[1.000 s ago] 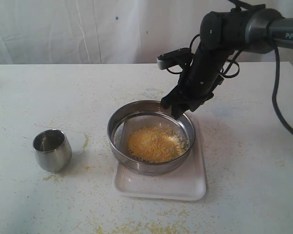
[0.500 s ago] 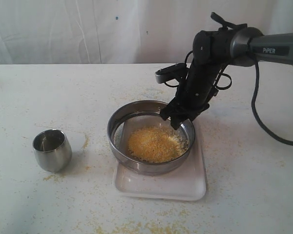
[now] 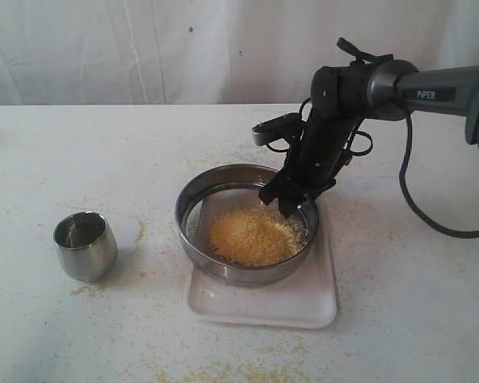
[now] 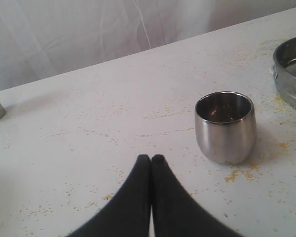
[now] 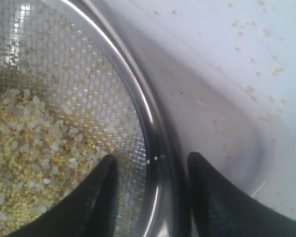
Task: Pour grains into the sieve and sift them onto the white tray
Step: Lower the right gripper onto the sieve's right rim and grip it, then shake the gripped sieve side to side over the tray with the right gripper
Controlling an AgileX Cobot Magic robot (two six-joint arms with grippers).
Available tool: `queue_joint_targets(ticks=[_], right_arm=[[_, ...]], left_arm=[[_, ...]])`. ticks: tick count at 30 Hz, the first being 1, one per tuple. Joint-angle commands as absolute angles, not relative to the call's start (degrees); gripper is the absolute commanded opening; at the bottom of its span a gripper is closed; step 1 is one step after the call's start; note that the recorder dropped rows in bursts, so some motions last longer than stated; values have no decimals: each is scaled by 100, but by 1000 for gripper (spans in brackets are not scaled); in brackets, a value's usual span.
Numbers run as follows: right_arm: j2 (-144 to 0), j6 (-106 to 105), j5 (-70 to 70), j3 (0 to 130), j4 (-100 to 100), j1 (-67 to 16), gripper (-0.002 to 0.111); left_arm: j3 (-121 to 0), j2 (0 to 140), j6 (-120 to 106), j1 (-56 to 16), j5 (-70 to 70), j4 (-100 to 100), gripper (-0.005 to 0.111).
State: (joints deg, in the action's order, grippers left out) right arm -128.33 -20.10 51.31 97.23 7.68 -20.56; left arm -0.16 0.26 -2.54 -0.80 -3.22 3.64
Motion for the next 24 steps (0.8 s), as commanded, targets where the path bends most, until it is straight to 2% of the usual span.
queue_joint_targets(ticks=[1,4,6,24], right_arm=[[-12865,-2058,5102,9752,734,-1998,21],[-12865,-2058,5145,9764,722,-1998,5],[-12865,-2058,5196,9791,722,-1998,0],[-12620,-2058,6025,10411,440,-1975,0]], left_arm=[[0,0,-260,-64,-306,328,0],[0,0,-260,-64,-306,328,0],[0,0,-260,-64,-306,328,0],[0,0,-260,-64,-306,328,0]])
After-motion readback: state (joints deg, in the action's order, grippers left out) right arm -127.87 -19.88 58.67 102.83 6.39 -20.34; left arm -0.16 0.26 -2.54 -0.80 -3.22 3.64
